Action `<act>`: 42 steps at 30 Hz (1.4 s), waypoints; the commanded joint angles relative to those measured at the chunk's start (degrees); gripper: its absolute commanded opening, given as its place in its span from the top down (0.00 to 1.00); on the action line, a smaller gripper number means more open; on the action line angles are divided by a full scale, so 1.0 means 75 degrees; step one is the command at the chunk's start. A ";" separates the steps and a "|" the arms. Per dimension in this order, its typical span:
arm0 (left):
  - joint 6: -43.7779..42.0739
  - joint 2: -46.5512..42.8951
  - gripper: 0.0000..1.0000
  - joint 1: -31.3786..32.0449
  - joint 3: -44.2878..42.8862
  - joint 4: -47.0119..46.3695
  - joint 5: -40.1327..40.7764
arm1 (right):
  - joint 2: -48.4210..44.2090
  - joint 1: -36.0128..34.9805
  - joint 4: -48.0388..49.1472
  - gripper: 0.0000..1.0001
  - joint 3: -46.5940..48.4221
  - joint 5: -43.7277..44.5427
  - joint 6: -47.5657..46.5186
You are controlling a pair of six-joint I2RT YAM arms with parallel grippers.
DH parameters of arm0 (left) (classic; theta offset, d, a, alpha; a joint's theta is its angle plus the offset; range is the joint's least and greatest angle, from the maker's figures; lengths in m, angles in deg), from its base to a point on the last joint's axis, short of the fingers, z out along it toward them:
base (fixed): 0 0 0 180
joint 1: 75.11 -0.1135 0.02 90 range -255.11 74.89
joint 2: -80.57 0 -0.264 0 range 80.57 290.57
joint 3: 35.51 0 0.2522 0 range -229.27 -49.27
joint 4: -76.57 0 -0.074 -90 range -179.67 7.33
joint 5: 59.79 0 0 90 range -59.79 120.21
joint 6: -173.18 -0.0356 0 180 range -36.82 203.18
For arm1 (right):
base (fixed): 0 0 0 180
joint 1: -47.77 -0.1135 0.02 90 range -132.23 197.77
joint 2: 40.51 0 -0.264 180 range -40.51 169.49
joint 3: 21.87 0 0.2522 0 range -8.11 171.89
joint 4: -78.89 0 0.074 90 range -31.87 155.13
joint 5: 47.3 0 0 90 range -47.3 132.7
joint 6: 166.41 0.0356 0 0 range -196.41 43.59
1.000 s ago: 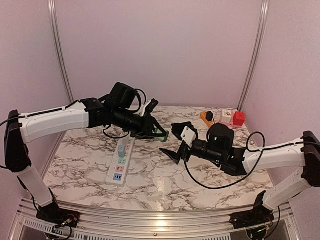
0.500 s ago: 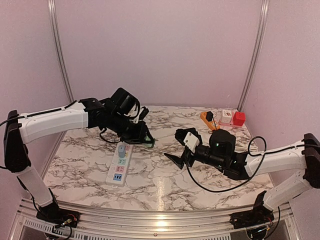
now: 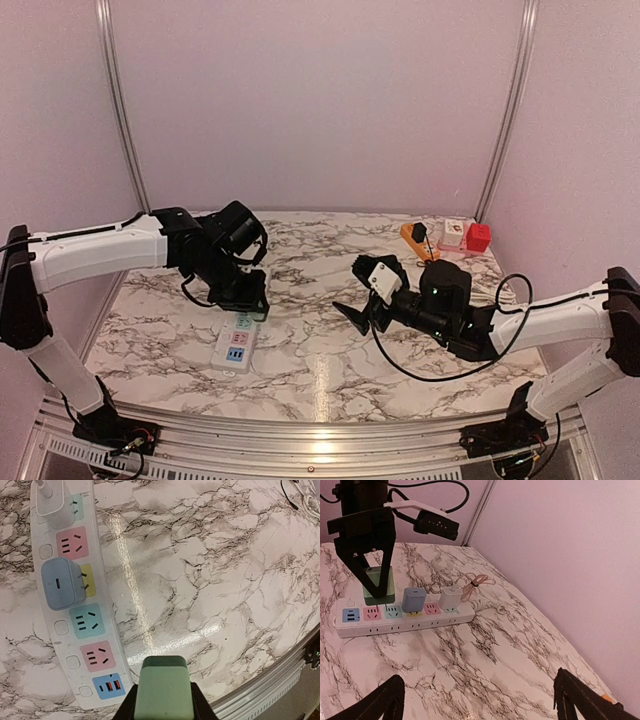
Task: Insert the plug
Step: Insert the plug into the socket slot.
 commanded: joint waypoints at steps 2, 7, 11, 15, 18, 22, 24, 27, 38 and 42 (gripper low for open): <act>-0.0058 -0.0366 0.98 -0.0024 0.0010 0.0971 0.0879 | -0.0057 -0.0022 0.0275 0.02 -0.0025 0.0181 0.0121; -0.0358 -0.0187 0.98 -0.0028 -0.0043 0.1471 0.1376 | 0.0023 -0.0020 0.0298 0.02 -0.0014 0.0188 0.0130; -0.0568 -0.0068 0.98 -0.0038 -0.0043 0.1687 0.1380 | 0.0021 -0.0028 0.0325 0.02 -0.0040 0.0283 0.0131; -0.0756 0.0055 0.98 -0.0055 -0.0020 0.1817 0.1306 | 0.0024 -0.0019 0.0359 0.02 -0.0060 0.0313 0.0131; -0.0963 0.0221 0.98 -0.0081 0.0008 0.1856 0.1198 | 0.0047 -0.0019 0.0403 0.01 -0.0083 0.0298 0.0153; -0.1098 0.0406 0.98 -0.0127 0.0042 0.1850 0.1114 | 0.0081 -0.0029 0.0431 0.01 -0.0105 0.0290 0.0177; -0.1148 0.0481 0.98 -0.0155 0.0085 0.1853 0.1151 | 0.0074 -0.0027 0.0425 0.02 -0.0108 0.0298 0.0172; -0.1180 0.0563 0.98 -0.0245 0.0178 0.1822 0.1160 | 0.0040 -0.0025 0.0431 0.01 -0.0136 0.0308 0.0159; -0.1148 0.0765 0.99 -0.0543 0.0419 0.1362 0.0963 | 0.0077 -0.0026 0.0536 0.02 -0.0201 0.0359 0.0154; -0.1112 0.0781 0.99 -0.0573 0.0437 0.1192 0.0898 | 0.0085 -0.0024 0.0548 0.01 -0.0229 0.0366 0.0154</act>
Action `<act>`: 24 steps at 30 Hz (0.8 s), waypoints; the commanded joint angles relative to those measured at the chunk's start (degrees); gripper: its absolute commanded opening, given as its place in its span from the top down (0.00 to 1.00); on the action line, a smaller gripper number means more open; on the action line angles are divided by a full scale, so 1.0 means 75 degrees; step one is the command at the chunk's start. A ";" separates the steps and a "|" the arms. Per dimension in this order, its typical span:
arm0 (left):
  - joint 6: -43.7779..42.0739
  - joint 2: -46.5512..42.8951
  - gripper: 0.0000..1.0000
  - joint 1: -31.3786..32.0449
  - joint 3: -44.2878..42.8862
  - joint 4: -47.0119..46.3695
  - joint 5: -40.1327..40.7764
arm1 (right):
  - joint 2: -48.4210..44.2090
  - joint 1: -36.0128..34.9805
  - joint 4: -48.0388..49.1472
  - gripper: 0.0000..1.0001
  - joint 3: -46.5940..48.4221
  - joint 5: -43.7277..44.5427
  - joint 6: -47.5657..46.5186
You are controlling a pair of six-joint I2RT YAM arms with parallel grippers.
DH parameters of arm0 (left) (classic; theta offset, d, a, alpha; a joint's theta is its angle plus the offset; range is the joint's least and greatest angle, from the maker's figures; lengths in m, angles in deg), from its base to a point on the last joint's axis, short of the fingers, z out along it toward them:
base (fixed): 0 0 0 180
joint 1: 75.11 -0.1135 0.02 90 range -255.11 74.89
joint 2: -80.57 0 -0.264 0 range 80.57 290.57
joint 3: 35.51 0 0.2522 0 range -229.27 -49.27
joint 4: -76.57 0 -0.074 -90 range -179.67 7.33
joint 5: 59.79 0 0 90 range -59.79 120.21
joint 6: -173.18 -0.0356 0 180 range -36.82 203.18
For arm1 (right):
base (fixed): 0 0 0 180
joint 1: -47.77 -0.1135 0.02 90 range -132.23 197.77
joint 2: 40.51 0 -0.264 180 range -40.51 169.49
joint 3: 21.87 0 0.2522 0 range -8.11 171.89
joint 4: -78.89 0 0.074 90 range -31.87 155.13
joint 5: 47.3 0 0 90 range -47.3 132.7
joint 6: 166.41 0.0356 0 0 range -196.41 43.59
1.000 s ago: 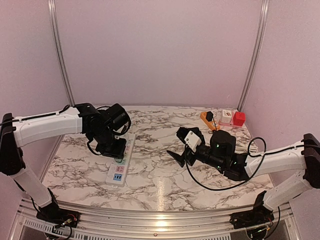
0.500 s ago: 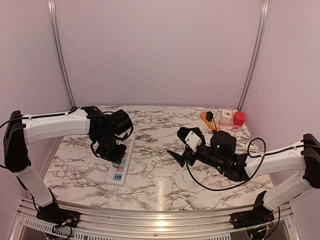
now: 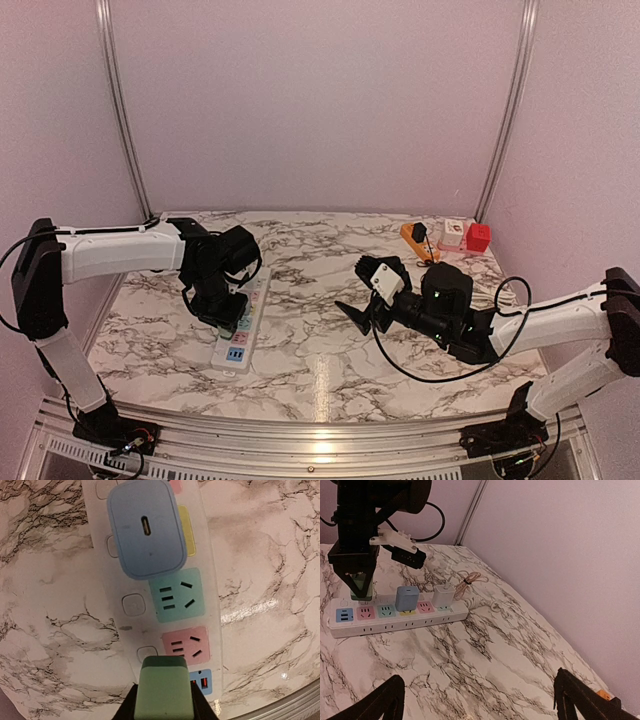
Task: Insert the plug
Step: Insert the plug into the socket slot.
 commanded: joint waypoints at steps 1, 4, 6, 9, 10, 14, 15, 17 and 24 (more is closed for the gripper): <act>0.0008 0.0065 0.99 -0.0056 0.0066 -0.0260 -0.0115 | 0.0063 -0.0019 0.0225 0.02 -0.0024 0.0099 0.0119; 0.0044 0.0062 0.99 -0.0076 0.0067 -0.0380 -0.0229 | 0.0056 -0.0011 0.0224 0.01 -0.0035 0.0115 0.0117; 0.0058 0.0084 0.99 -0.0100 0.0073 -0.0421 -0.0245 | 0.0079 -0.0013 0.0244 0.01 -0.0047 0.0125 0.0105; 0.0061 0.0148 0.99 -0.0126 0.0122 -0.0464 -0.0245 | 0.0111 -0.0008 0.0257 0.02 -0.0047 0.0144 0.0104; 0.0069 0.0166 0.99 -0.0137 0.0152 -0.0487 -0.0255 | 0.0123 -0.0010 0.0259 0.01 -0.0047 0.0140 0.0104; 0.0082 0.0201 0.99 -0.0148 0.0223 -0.0561 -0.0324 | 0.0127 -0.0010 0.0272 0.02 -0.0047 0.0146 0.0104; 0.0084 0.0204 0.99 -0.0149 0.0254 -0.0576 -0.0372 | 0.0126 -0.0009 0.0272 0.01 -0.0047 0.0157 0.0105; 0.0109 0.0197 0.99 -0.0149 0.0286 -0.0600 -0.0397 | 0.0138 -0.0018 0.0272 0.01 -0.0047 0.0168 0.0093; 0.0227 0.0148 0.99 -0.0149 0.0382 -0.0688 -0.0444 | 0.0214 -0.0017 0.0283 0.01 -0.0036 0.0171 0.0092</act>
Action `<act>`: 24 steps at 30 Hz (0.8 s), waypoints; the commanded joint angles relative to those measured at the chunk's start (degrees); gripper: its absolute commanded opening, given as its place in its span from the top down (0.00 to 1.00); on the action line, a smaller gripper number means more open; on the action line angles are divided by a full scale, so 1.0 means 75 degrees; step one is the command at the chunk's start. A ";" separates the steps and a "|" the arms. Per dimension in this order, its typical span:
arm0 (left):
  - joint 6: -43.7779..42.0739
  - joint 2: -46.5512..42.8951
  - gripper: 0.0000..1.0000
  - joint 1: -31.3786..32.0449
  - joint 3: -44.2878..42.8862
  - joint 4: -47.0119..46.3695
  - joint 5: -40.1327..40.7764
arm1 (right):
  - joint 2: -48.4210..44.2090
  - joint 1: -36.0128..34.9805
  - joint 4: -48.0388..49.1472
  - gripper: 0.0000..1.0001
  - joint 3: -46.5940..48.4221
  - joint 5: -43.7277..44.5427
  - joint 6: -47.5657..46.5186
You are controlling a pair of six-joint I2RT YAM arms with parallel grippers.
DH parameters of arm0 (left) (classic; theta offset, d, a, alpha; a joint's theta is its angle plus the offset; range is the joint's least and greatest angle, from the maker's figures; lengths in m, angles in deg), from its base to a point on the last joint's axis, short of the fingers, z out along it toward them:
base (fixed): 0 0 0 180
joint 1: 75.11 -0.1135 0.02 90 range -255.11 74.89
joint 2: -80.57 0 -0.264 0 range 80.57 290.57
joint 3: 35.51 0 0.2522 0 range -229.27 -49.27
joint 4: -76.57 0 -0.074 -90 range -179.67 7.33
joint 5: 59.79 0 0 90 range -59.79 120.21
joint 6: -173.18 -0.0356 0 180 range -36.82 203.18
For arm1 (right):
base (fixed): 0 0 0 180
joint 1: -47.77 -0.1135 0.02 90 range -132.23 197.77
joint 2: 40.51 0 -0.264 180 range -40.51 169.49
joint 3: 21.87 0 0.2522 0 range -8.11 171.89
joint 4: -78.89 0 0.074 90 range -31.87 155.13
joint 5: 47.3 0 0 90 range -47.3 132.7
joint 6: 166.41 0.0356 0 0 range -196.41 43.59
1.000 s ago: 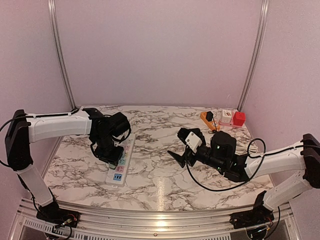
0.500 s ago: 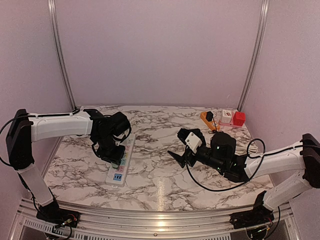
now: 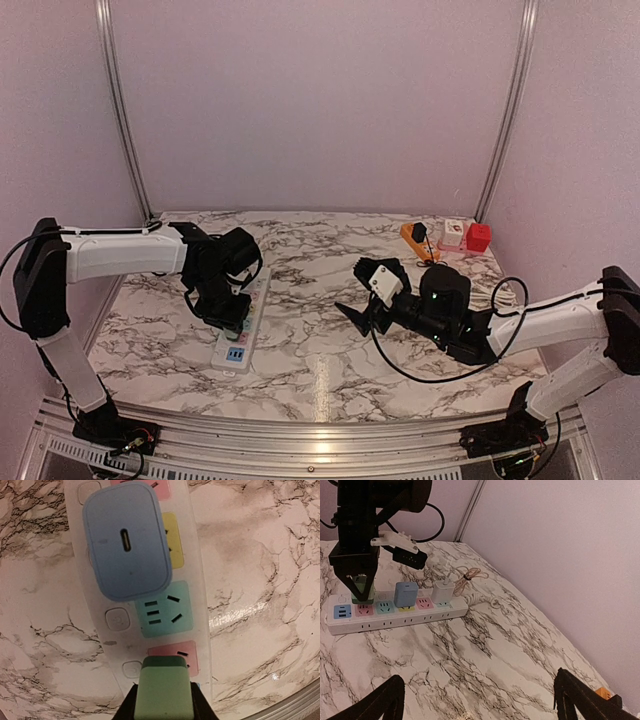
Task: Insert the plug
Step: Insert the plug into the socket slot.
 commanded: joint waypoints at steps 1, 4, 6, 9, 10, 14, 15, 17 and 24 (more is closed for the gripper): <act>0.0134 0.0015 0.99 -0.0032 0.0193 -0.0073 -0.0060 | 0.0106 -0.0016 0.0222 0.01 -0.0006 0.0097 0.0095; 0.0167 -0.0009 0.99 -0.0034 0.0275 -0.0090 -0.0060 | 0.0113 -0.0009 0.0222 0.02 -0.0006 0.0102 0.0095; 0.0184 -0.0005 0.99 -0.0032 0.0326 -0.0102 -0.0060 | 0.0124 -0.0011 0.0232 0.02 0.0000 0.0108 0.0095; 0.0228 -0.0008 1.00 -0.0035 0.0387 -0.0116 -0.0060 | 0.0138 -0.0011 0.0231 0.02 0.0005 0.0105 0.0095; 0.0241 -0.0007 1.00 -0.0032 0.0396 -0.0120 -0.0060 | 0.0138 -0.0006 0.0232 0.02 0.0005 0.0105 0.0095; 0.0310 -0.0019 1.00 -0.0020 0.0445 -0.0115 0.0008 | 0.0150 -0.0010 0.0234 0.01 0.0005 0.0102 0.0095; 0.0322 -0.0014 1.00 -0.0020 0.0463 -0.0115 0.0016 | 0.0159 -0.0009 0.0234 0.01 0.0005 0.0097 0.0101; 0.0364 0.0005 1.00 -0.0020 0.0489 -0.0120 0.0034 | 0.0162 -0.0014 0.0234 0.02 0.0006 0.0107 0.0095; 0.0482 0.0134 1.00 0.0031 0.0531 -0.0132 0.0174 | 0.0197 -0.0013 0.0245 0.01 0.0016 0.0096 0.0102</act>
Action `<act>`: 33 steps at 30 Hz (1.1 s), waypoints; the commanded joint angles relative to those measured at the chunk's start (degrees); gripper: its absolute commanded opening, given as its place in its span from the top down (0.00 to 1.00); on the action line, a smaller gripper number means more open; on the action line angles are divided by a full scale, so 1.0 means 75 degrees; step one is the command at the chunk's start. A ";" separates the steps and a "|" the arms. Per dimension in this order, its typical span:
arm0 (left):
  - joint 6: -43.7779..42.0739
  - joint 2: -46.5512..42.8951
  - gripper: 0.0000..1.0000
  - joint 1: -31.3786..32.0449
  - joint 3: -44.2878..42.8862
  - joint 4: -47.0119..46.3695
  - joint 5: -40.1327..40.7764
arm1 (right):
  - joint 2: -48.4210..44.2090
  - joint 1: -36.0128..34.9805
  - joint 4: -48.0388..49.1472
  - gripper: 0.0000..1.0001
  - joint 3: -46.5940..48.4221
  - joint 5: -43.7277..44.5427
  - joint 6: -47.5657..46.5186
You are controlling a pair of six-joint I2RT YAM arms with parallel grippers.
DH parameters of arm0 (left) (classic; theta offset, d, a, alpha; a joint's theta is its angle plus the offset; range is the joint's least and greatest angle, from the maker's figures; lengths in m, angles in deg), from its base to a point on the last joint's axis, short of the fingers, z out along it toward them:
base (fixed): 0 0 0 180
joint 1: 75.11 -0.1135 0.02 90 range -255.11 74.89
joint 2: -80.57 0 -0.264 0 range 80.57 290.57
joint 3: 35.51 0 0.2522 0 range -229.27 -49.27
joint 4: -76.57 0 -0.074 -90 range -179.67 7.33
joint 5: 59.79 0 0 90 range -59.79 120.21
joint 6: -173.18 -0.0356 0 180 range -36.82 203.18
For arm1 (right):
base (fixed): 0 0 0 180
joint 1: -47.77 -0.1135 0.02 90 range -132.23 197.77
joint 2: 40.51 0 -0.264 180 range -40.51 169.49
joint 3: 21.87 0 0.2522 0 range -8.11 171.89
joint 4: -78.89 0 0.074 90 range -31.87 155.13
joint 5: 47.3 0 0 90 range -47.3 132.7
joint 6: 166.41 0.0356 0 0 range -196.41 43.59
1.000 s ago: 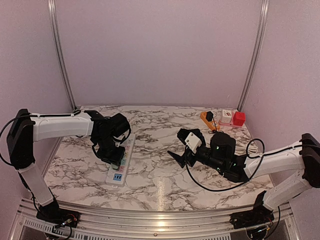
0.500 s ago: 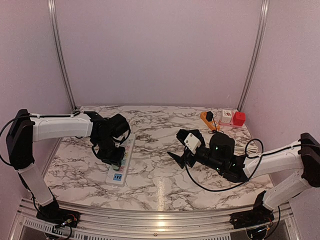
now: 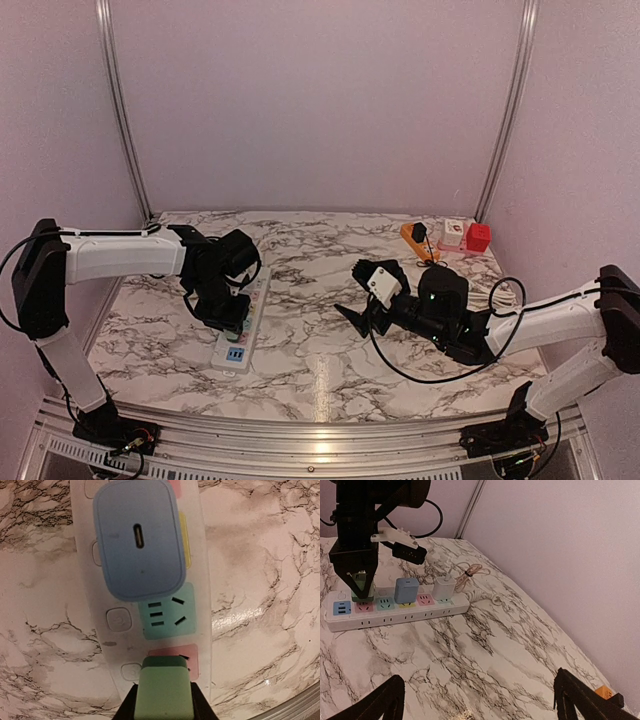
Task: Insert the plug
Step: Insert the plug into the socket slot.
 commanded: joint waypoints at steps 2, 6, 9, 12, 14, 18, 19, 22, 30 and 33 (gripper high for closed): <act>0.0136 0.0234 1.00 0.0060 0.0292 0.0124 0.0229 | 0.0072 -0.0011 0.0229 0.02 0.0017 0.0090 0.0092; 0.0239 0.0300 1.00 0.0078 0.0323 0.0138 0.0340 | 0.0086 -0.0009 0.0228 0.01 0.0017 0.0090 0.0092; 0.0339 0.0394 1.00 0.0115 0.0370 0.0133 0.0330 | 0.0096 -0.0006 0.0228 0.01 0.0028 0.0092 0.0070; 0.0399 0.0521 1.00 0.0174 0.0452 0.0132 0.0321 | 0.0095 -0.0005 0.0228 0.02 0.0039 0.0106 0.0048; 0.0425 0.0589 1.00 0.0193 0.0524 0.0103 0.0286 | 0.0098 0.0005 0.0228 0.01 0.0041 0.0098 0.0045; 0.0427 0.0685 1.00 0.0205 0.0709 -0.0082 0.0025 | 0.0107 0.0005 0.0239 0.01 0.0047 0.0101 0.0047; 0.0416 0.0743 1.00 0.0211 0.0714 -0.0085 -0.0021 | 0.0116 0.0015 0.0240 0.02 0.0052 0.0102 0.0046; 0.0425 0.0909 1.00 0.0223 0.0726 -0.0097 -0.0036 | 0.0107 0.0018 0.0222 0.02 0.0064 0.0091 0.0034; 0.0454 0.0884 1.00 0.0240 0.0614 -0.0110 -0.0025 | 0.0060 0.0063 0.0210 0.01 0.0035 0.0090 0.0051; 0.0489 0.0762 1.00 0.0240 0.0513 -0.0106 -0.0006 | 0.0083 0.0056 0.0216 0.02 0.0038 0.0068 0.0057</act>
